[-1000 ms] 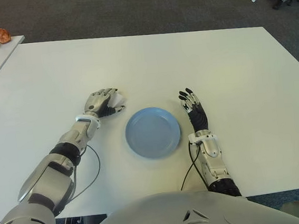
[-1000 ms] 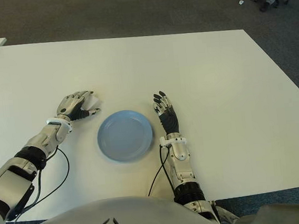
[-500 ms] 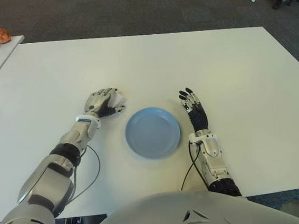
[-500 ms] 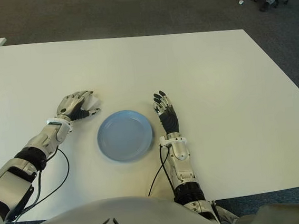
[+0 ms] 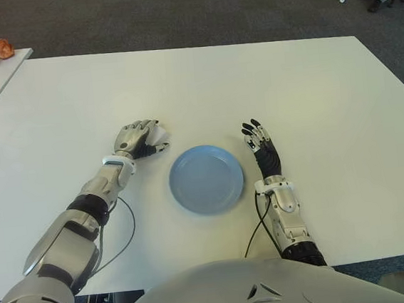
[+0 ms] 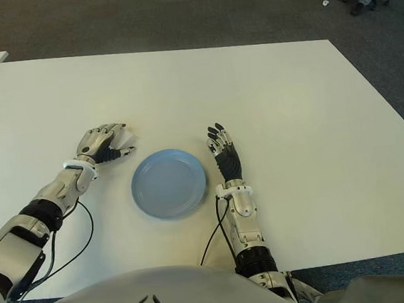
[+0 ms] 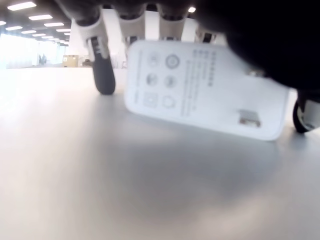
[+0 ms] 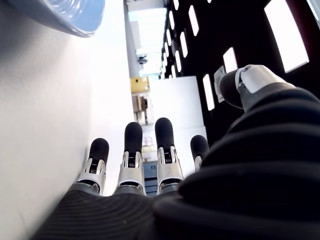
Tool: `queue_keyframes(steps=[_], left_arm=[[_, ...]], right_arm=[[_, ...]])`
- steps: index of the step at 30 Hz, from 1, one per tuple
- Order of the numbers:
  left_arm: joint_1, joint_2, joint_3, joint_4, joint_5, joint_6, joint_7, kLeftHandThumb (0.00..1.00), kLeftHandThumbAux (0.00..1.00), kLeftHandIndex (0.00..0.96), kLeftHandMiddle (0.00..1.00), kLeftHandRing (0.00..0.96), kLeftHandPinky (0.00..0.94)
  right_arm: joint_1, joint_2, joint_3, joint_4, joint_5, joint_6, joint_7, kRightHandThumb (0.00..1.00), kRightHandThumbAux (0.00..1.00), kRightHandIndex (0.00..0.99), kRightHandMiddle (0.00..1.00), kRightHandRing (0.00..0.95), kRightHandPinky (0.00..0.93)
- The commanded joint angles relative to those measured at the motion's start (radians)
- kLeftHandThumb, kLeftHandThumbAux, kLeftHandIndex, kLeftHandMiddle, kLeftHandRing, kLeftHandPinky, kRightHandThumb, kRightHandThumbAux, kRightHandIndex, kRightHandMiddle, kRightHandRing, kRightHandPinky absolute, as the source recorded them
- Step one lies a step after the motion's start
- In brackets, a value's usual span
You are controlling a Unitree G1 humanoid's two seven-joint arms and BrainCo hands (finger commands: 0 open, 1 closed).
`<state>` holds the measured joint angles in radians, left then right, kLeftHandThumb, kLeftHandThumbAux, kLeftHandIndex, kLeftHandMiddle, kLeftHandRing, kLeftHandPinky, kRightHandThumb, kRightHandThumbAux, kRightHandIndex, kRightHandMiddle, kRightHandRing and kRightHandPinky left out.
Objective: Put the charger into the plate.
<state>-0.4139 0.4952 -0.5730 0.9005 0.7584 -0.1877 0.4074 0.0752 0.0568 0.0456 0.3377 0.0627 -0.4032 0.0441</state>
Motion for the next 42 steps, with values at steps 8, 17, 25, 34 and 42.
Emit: queue_keyframes(steps=[8,17,25,34,42], left_arm=[[0.101,-0.017,-0.027,0.083,0.027,0.031,0.032,0.668,0.532,0.411,0.604,0.613,0.594],[0.128,-0.056,0.004,0.039,-0.003,0.097,0.057,0.743,0.687,0.442,0.799,0.798,0.827],[0.149,-0.050,0.029,0.006,-0.008,0.090,0.081,0.750,0.695,0.443,0.844,0.842,0.844],[0.162,-0.033,0.032,-0.021,-0.003,0.061,0.091,0.750,0.696,0.443,0.856,0.854,0.836],[0.166,-0.016,0.023,-0.036,0.013,0.039,0.097,0.750,0.696,0.443,0.861,0.857,0.829]], right_arm=[[0.015,0.017,0.002,-0.018,0.004,0.037,0.000,0.000,0.491,0.054,0.170,0.119,0.051],[0.023,0.018,0.002,-0.039,0.007,0.048,0.002,0.000,0.488,0.054,0.176,0.124,0.054],[0.030,0.019,0.002,-0.048,0.009,0.050,0.005,0.000,0.485,0.053,0.173,0.121,0.048],[0.033,0.023,0.003,-0.051,0.007,0.049,0.001,0.000,0.480,0.055,0.175,0.122,0.047],[0.034,0.025,0.004,-0.052,0.005,0.049,-0.003,0.000,0.474,0.057,0.174,0.121,0.047]])
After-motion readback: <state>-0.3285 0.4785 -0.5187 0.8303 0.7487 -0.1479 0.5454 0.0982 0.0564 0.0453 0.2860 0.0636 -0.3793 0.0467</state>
